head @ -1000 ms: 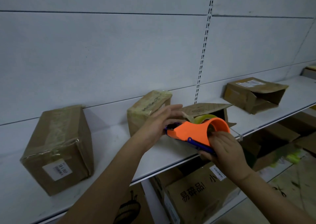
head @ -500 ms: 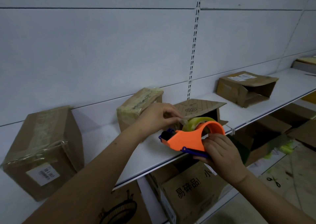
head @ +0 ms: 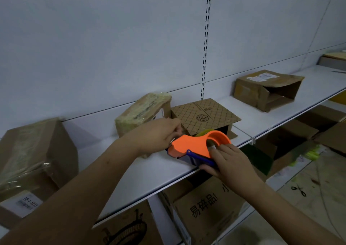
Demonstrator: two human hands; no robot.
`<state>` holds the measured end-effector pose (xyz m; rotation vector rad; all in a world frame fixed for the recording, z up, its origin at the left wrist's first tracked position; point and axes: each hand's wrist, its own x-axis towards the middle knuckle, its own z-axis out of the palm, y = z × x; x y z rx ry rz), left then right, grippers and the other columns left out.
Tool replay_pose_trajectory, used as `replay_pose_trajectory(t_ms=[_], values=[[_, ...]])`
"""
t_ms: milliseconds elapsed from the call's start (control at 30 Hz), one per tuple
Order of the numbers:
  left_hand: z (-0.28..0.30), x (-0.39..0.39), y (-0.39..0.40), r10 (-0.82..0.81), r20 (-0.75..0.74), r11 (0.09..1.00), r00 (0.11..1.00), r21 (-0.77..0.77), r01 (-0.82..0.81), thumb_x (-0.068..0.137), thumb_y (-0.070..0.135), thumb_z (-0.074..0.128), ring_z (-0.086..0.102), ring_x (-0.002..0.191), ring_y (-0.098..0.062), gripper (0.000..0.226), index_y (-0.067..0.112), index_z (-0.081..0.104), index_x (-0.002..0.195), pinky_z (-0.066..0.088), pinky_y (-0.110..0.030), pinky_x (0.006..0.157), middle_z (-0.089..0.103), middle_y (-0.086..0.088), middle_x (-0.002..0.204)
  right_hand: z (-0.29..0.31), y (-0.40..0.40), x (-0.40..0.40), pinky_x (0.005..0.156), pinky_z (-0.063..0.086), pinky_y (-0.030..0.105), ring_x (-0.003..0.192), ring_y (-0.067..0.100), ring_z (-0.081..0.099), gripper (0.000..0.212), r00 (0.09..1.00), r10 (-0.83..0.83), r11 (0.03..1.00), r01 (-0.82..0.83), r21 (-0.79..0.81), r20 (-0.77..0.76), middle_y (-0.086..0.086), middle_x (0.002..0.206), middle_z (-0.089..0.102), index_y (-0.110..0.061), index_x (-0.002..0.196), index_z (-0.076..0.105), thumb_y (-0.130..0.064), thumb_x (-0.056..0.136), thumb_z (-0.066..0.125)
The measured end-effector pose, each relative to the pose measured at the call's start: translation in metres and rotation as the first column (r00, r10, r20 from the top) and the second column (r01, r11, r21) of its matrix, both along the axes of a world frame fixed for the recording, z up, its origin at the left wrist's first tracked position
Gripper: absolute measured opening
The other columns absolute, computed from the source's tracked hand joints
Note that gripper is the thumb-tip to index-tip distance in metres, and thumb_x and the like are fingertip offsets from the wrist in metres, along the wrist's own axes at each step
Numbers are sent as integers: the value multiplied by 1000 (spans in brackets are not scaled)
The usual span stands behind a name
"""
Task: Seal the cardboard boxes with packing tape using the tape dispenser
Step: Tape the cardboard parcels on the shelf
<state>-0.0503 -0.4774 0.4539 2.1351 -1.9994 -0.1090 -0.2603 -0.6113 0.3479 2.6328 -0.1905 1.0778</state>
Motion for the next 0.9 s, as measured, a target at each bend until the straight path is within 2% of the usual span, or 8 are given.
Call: replay_pose_trajectory(t_ms=[67, 133, 200, 300, 433, 533, 700, 900], values=[[6, 0, 9, -33, 95, 997, 995, -73, 40, 102, 27, 46, 58, 88, -12, 10, 24, 53, 96, 49, -40, 79, 62, 10, 101, 2, 0, -2, 67, 54, 31, 72, 18, 61, 50, 1000, 27, 1000, -27, -8, 4, 2, 81, 68, -12, 92, 66, -53, 99, 37], [15, -3, 21, -83, 159, 977, 984, -181, 112, 101, 33, 41, 56, 83, -11, 19, 23, 56, 95, 50, -37, 74, 58, 12, 95, 3, 1, -10, 73, 52, 30, 76, 17, 60, 35, 997, 63, 997, -61, -46, 41, 1, 84, 67, -16, 93, 58, -51, 95, 50], [25, -10, 36, -129, 229, 944, 965, -269, 191, 99, 35, 38, 53, 80, -9, 24, 23, 57, 92, 49, -32, 69, 54, 12, 91, 5, 3, -20, 82, 48, 29, 84, 18, 61, 32, 991, 89, 992, -78, -99, 105, 3, 90, 69, -16, 98, 54, -47, 92, 59], [31, -24, 54, -138, 365, 905, 921, -331, 267, 95, 15, 54, 51, 75, -15, 9, 16, 60, 88, 47, -34, 64, 57, 2, 86, 12, 9, -29, 85, 45, 31, 86, 21, 60, 33, 975, 75, 993, -54, -103, 209, 8, 90, 71, -13, 98, 54, -42, 89, 64], [36, -29, 64, -94, 464, 866, 881, -399, 302, 96, 18, 50, 49, 76, -18, 17, 14, 61, 85, 36, -26, 71, 58, -2, 84, 16, 20, -27, 85, 43, 33, 90, 23, 55, 36, 967, 18, 998, -4, -56, 255, 12, 90, 70, -11, 100, 53, -42, 86, 65], [41, -32, 69, -47, 528, 854, 848, -420, 309, 98, 20, 51, 53, 82, -21, 19, 13, 65, 88, 29, -24, 76, 61, -4, 91, 17, 26, -21, 86, 41, 35, 92, 26, 55, 46, 971, -52, 999, 54, 0, 232, 13, 93, 69, -10, 102, 52, -48, 81, 65], [35, -43, 75, -59, 545, 807, 837, -468, 361, 97, 16, 58, 62, 88, -22, 15, 9, 71, 92, 47, -32, 79, 67, -7, 98, 19, 32, -20, 88, 40, 37, 96, 27, 55, 48, 964, -75, 997, 64, 54, 255, 15, 95, 71, -9, 100, 52, -50, 78, 62], [29, -51, 85, -21, 587, 765, 809, -512, 391, 92, 10, 68, 63, 94, -22, 10, 10, 75, 98, 46, -31, 83, 70, -6, 102, 23, 37, -30, 87, 40, 40, 99, 29, 53, 48, 942, -70, 997, 62, 35, 327, 19, 93, 72, -7, 101, 52, -49, 79, 64]])
